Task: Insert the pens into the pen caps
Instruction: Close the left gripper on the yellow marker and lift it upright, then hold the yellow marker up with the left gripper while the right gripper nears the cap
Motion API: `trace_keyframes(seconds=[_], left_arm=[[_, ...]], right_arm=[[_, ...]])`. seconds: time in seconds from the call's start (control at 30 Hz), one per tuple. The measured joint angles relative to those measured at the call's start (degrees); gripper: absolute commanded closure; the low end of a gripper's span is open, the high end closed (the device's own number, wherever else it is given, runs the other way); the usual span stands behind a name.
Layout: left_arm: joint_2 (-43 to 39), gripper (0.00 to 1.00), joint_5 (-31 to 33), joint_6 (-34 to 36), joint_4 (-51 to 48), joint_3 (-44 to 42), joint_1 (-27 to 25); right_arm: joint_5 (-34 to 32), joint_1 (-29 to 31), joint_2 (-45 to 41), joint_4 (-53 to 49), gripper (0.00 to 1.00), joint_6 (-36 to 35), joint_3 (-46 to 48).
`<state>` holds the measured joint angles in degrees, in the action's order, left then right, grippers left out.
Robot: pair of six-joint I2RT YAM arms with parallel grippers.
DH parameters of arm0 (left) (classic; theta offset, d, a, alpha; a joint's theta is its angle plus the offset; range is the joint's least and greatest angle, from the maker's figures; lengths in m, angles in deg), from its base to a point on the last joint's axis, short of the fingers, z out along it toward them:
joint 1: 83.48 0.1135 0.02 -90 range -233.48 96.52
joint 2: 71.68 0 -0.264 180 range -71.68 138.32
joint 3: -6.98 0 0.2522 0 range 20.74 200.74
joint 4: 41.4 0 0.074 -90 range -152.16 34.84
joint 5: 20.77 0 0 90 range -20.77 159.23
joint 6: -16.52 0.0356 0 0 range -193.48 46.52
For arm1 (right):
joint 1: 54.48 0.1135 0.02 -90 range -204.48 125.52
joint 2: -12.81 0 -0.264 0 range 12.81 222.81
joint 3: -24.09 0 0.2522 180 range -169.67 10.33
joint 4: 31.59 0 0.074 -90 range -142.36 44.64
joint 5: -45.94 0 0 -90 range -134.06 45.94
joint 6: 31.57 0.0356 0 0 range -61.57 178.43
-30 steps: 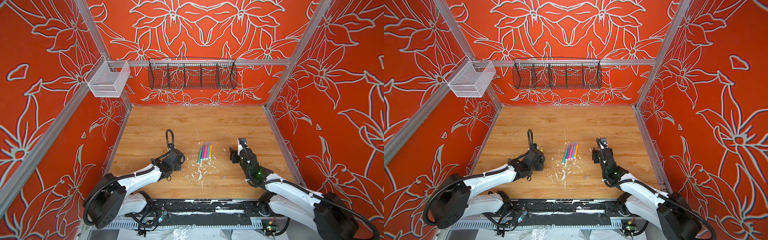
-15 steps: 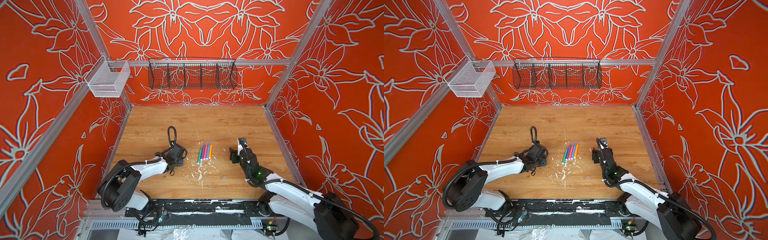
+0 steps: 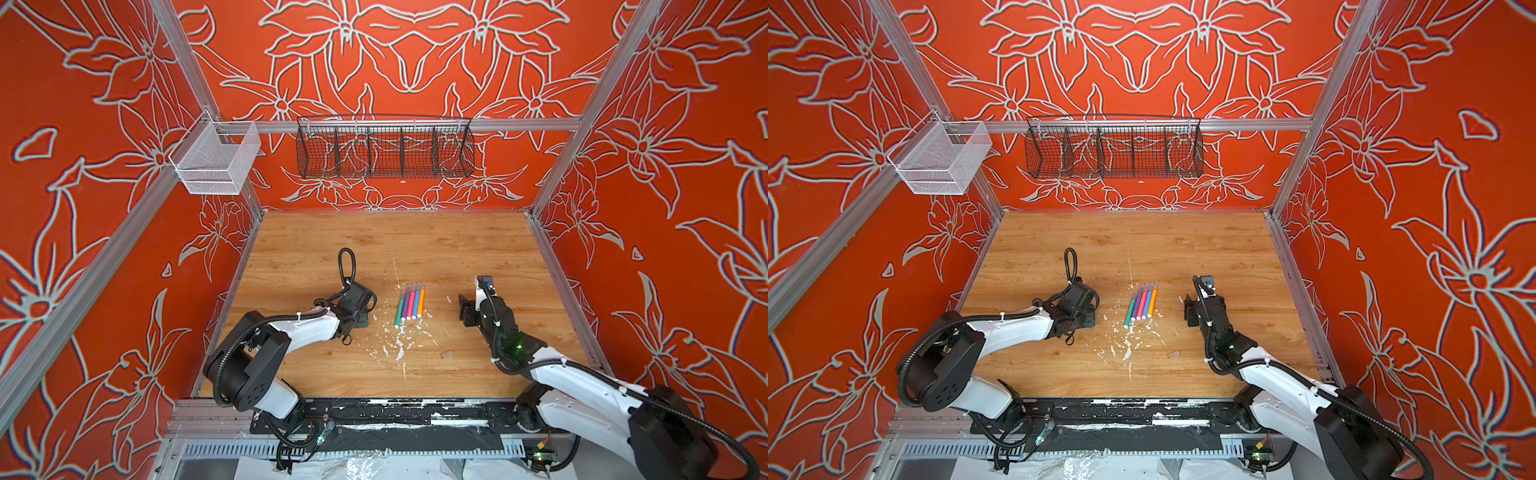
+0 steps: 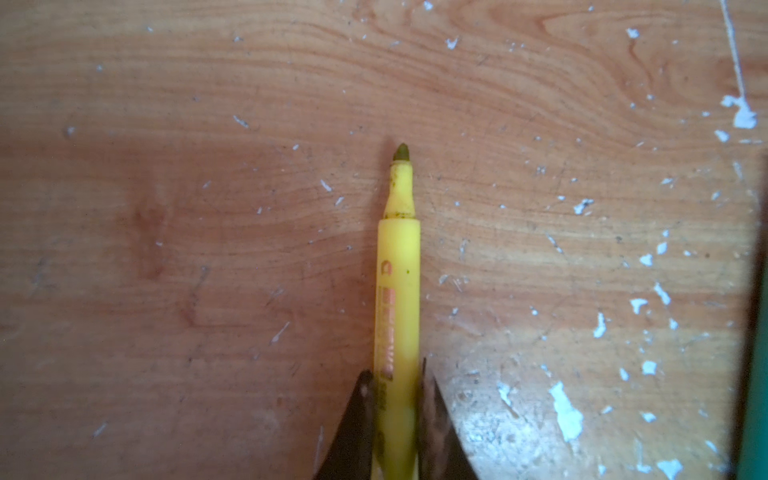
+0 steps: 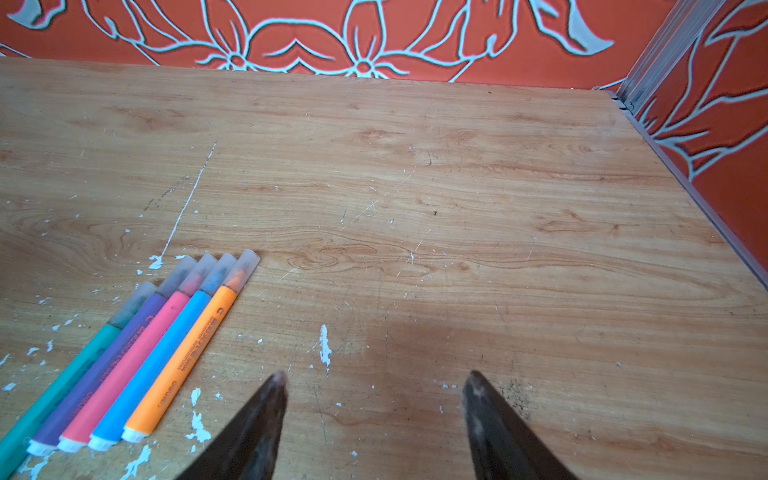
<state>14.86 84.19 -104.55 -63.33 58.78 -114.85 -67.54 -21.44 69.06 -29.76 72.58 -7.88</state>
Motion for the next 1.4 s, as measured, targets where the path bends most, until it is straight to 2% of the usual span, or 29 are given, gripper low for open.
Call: trace_keyframes(seconds=[0.2, 0.33, 0.47, 0.6, 0.7, 0.83, 1.03, 1.2, 1.4], left_arm=[[-0.39, 0.94, -1.36, 0.61, -0.44, 0.11, 0.11], [-4.79, 0.95, -4.81, 1.51, -2.71, -0.39, 0.11], [-14.16, 0.99, -8.26, 2.56, -3.06, -2.14, 0.11], [-24.11, 0.98, -12.96, 3.58, -1.53, -5.18, 0.11], [-30.51, 0.98, -16.94, 4.31, -0.55, -7.52, 0.09], [-36.79, 0.98, -20.96, 5.14, 0.31, -8.72, -0.44], [-40.79, 0.98, -23.93, 5.9, 1.44, -9.94, -2.03], [-41.18, 0.98, -24.96, 6.43, 1.9, -10.01, -3.58], [-41.09, 0.98, -25.49, 7.28, 3.26, -10.01, -4.79]], right_arm=[[-0.07, 0.0, -0.04, -0.04, 0.34, 0.02, -0.02], [0.79, 0.0, -3.72, -3.58, 0.34, 1.66, -1.2], [6.05, 0.0, -10.69, -6.75, 0.32, 5.49, -4.5], [15.85, 0.0, -12.76, -4.22, 0.32, 12.44, -6.51], [24.02, 0.7, -9.18, 2.29, 0.32, 19.04, -6.01], [29.94, 5.22, -0.42, 10.27, 0.32, 25.4, -5.38], [33.03, 13.16, 10.38, 19.8, 0.35, 29.81, -6.58], [34.99, 14.51, 17.46, 27.58, 0.35, 32.81, -8.92], [35.89, 15.34, 20.81, 32.52, 0.35, 34.42, -9.94]])
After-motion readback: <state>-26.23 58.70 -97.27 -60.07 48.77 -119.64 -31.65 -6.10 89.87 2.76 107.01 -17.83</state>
